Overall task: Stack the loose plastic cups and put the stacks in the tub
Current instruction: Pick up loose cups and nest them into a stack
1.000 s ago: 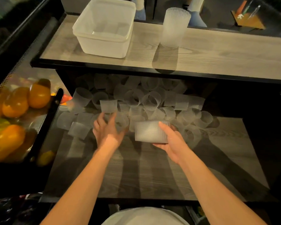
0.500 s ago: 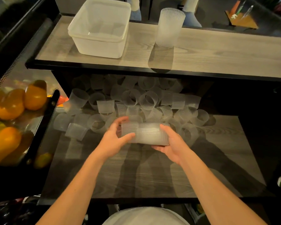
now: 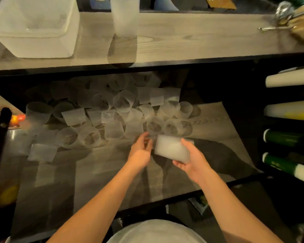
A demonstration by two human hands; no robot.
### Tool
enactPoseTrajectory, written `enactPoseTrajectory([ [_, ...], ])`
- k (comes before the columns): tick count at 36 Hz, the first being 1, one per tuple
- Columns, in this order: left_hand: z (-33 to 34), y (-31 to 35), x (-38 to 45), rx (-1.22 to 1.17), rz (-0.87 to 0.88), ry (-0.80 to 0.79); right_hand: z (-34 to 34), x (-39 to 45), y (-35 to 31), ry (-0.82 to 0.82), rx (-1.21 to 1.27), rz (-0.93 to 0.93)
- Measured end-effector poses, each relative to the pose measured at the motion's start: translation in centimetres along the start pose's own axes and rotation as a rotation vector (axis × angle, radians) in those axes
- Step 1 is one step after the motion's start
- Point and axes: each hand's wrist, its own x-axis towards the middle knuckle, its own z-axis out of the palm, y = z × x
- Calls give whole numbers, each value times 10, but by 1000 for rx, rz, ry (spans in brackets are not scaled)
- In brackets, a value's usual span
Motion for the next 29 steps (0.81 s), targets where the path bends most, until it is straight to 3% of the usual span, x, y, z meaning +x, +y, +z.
enactPoseTrajectory([
  [3, 22, 19, 13, 232, 123, -108, -22, -3, -8, 20, 51, -20],
  [7, 51, 37, 33, 600, 260, -63, -47, -1, -17, 78, 89, -62],
  [12, 82, 39, 55, 1132, 231, -95, -79, 1, -26, 58, 179, -81],
  [17, 92, 37, 43, 993, 167, -6, -96, 3, -39, -48, 194, -119],
  [19, 87, 39, 33, 855, 152, -69, -96, 6, -45, -69, 200, -131],
  [22, 71, 38, 19, 732, 281, -249, -90, 10, -52, -69, 159, -135],
  [26, 42, 40, -3, 582, 362, -171, -83, 14, -61, -94, 18, -126],
  [29, 18, 43, -12, 646, 372, -113, -76, 17, -65, -109, -25, -135],
])
